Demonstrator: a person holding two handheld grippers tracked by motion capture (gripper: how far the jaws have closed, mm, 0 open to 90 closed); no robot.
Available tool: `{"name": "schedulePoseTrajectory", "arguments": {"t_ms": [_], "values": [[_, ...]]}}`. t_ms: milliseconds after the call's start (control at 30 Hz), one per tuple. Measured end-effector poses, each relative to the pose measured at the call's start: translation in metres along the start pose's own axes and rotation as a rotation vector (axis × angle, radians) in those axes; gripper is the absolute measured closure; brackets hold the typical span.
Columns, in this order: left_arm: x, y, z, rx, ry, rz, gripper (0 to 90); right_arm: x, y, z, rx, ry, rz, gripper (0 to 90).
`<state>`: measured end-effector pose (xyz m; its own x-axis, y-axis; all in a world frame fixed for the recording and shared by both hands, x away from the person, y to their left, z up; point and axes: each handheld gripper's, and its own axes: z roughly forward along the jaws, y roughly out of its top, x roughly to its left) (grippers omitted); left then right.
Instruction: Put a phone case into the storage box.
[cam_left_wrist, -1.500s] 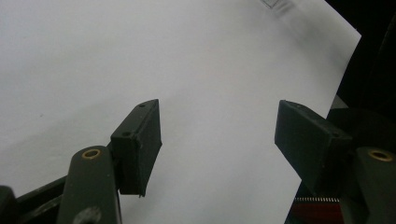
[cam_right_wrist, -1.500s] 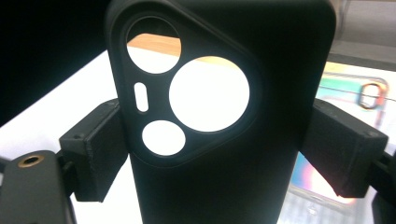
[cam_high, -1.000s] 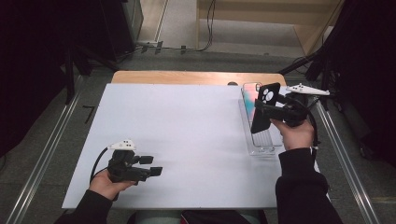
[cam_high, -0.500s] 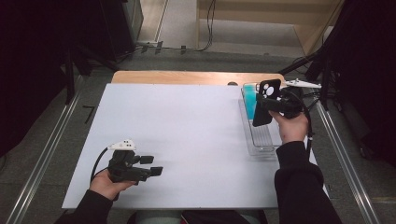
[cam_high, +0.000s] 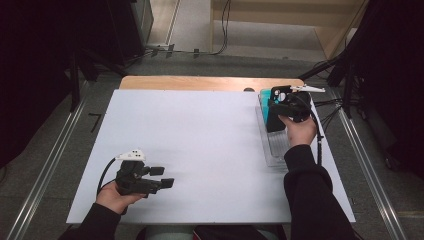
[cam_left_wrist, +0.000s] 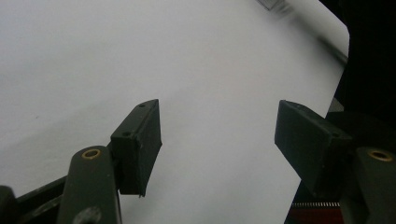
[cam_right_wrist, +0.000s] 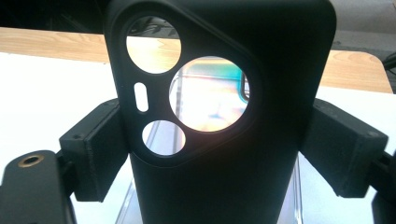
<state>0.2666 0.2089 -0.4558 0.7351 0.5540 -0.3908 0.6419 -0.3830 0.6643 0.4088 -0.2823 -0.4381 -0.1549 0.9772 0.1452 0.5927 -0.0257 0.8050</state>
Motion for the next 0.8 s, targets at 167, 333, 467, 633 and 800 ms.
{"name": "schedulePoseTrajectory", "arguments": {"t_ms": [167,333,467,633,800], "values": [[0.0,0.0,0.0,0.0,0.0,-0.002,32.6,-0.002,0.0,0.014,0.029,-0.018,0.011,11.9],[-0.001,0.0,0.0,0.001,0.001,0.003,32.5,-0.002,0.004,0.026,0.03,-0.026,0.017,12.0],[0.0,0.0,0.0,0.0,0.003,0.002,32.6,0.0,0.006,0.033,0.038,-0.038,0.007,12.0],[0.0,0.0,0.0,0.0,0.003,0.001,32.5,0.002,0.012,0.04,0.031,-0.047,0.014,12.0],[0.0,0.0,0.001,0.0,0.001,-0.002,32.6,0.002,0.018,0.047,0.031,-0.059,0.027,12.0]]}}
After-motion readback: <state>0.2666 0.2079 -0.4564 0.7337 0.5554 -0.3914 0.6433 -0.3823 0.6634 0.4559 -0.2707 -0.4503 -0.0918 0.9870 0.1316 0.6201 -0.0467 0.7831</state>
